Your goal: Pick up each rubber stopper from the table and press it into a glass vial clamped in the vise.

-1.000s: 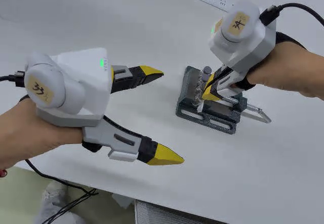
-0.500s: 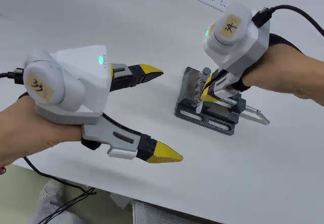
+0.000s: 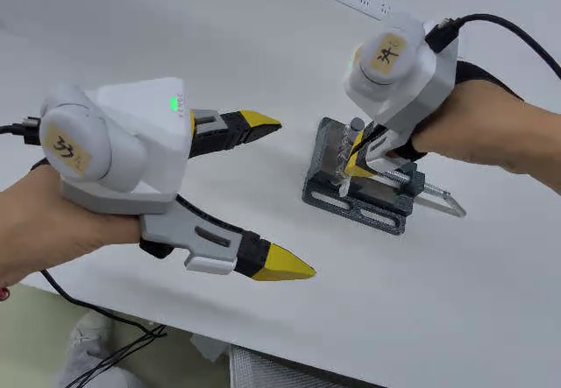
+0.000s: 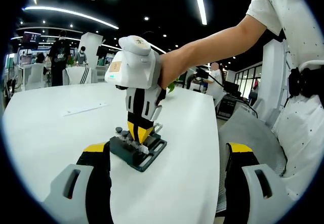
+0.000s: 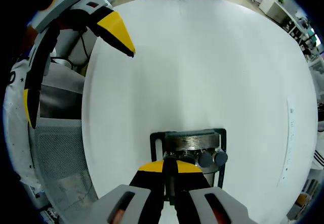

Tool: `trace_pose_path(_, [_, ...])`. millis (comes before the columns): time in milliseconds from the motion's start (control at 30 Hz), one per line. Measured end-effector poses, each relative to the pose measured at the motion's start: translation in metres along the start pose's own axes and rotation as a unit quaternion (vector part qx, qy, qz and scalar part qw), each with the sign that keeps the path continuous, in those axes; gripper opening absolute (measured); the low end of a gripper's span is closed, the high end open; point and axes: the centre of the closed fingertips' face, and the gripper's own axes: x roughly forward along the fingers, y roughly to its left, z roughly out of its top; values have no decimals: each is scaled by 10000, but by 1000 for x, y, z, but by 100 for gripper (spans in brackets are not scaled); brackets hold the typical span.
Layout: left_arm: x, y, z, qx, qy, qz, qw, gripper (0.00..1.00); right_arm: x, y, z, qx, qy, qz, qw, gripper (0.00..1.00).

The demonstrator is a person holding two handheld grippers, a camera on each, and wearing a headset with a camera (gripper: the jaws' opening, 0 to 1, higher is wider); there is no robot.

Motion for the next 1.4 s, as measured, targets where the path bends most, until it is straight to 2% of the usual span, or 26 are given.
trace_pose_path(133, [1, -4, 2, 68, 42, -43, 10000, 94, -1, 0, 0, 64, -11, 43, 10000, 0])
trace_pose_path(400, [-11, -5, 4, 173, 149, 33, 9997, 94, -3, 0, -2, 93, -291, 74, 9995, 2])
trace_pose_path(600, [-17, -4, 6, 192, 189, 102, 9996, 94, -5, 3, -3, 77, -422, -11, 9991, 2])
trace_pose_path(800, [-21, -4, 10, 229, 202, 158, 9994, 94, -6, 1, -1, 262, -713, -114, 9971, 1])
trace_pose_path(867, [-22, -4, 11, 238, 211, 163, 9994, 94, -8, 4, -1, 306, -867, -109, 9957, 0])
trace_pose_path(933, [-23, -4, 12, 255, 223, 170, 9993, 94, -14, 3, 5, 448, -1132, -180, 9924, 0])
trace_pose_path(1033, [-24, -5, 15, 262, 224, 176, 9992, 95, -26, 4, 2, 498, -1309, -291, 9897, 0])
trace_pose_path(1167, [-25, -5, 18, 291, 234, 178, 9991, 95, -45, 3, 0, 755, -1761, -409, 9806, 3])
trace_pose_path(1367, [-26, -5, 23, 367, 278, 156, 9988, 96, -76, 2, -16, 1218, -2452, -682, 9594, 11])
trace_pose_path(1400, [-26, -4, 25, 360, 256, 152, 9989, 97, -83, 6, -21, 1320, -2584, -723, 9542, 12])
